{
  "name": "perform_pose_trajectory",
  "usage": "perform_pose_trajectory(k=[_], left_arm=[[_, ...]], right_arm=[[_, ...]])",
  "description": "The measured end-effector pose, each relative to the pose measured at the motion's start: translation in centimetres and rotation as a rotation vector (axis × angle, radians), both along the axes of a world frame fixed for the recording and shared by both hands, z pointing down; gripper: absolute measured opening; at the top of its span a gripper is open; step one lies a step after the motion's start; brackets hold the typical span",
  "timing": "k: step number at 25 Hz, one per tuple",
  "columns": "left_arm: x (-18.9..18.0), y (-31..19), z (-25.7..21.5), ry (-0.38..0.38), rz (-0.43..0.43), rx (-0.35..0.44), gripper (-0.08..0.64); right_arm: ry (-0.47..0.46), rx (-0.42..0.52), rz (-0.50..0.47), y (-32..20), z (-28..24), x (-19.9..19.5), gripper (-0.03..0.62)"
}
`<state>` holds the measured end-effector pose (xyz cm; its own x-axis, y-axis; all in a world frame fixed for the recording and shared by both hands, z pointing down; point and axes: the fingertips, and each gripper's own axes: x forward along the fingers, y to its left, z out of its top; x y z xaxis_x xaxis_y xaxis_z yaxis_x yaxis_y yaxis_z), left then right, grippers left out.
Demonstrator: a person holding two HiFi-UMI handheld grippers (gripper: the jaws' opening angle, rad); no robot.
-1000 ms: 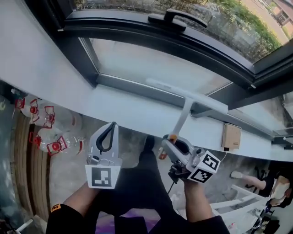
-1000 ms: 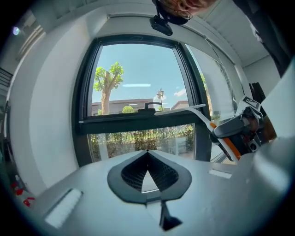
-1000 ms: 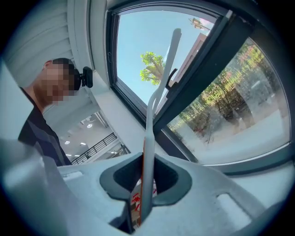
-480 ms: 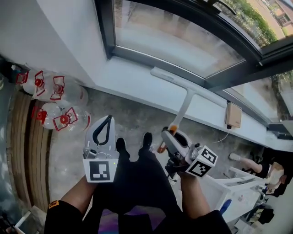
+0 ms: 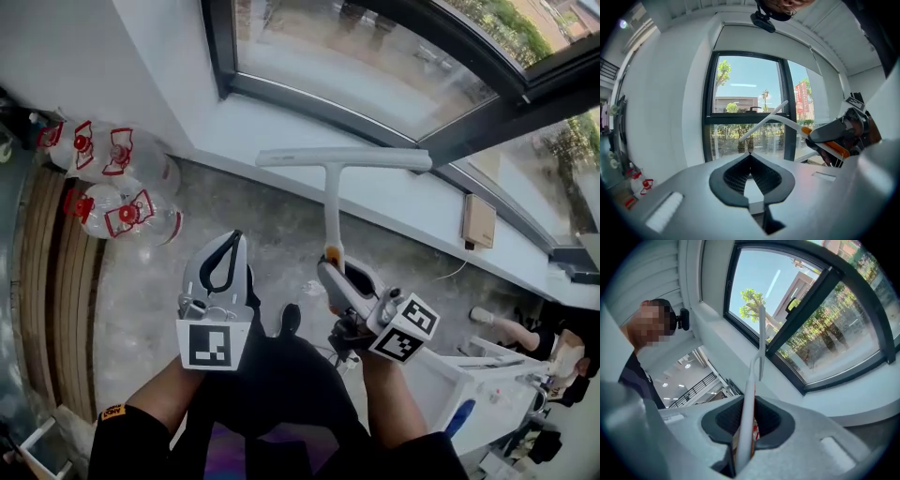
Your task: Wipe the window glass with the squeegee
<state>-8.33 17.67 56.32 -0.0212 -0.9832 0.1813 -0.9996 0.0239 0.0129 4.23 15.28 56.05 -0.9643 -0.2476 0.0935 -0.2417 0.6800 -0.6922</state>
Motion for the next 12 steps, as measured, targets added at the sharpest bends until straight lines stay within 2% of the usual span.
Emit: perform_pose_trajectory(k=[8, 12], left_arm=[[9.3, 5.9, -1.1, 0.021, -0.055, -0.039, 0.018], [11.4, 8.5, -1.5, 0.024, -0.101, -0.050, 0.018]], right_arm=[[-0.139, -0.105, -0.014, 4.7, -0.1, 8.8, 0.046], [-0.169, -0.095, -0.032, 6.5, -0.7, 11.4, 0.046]])
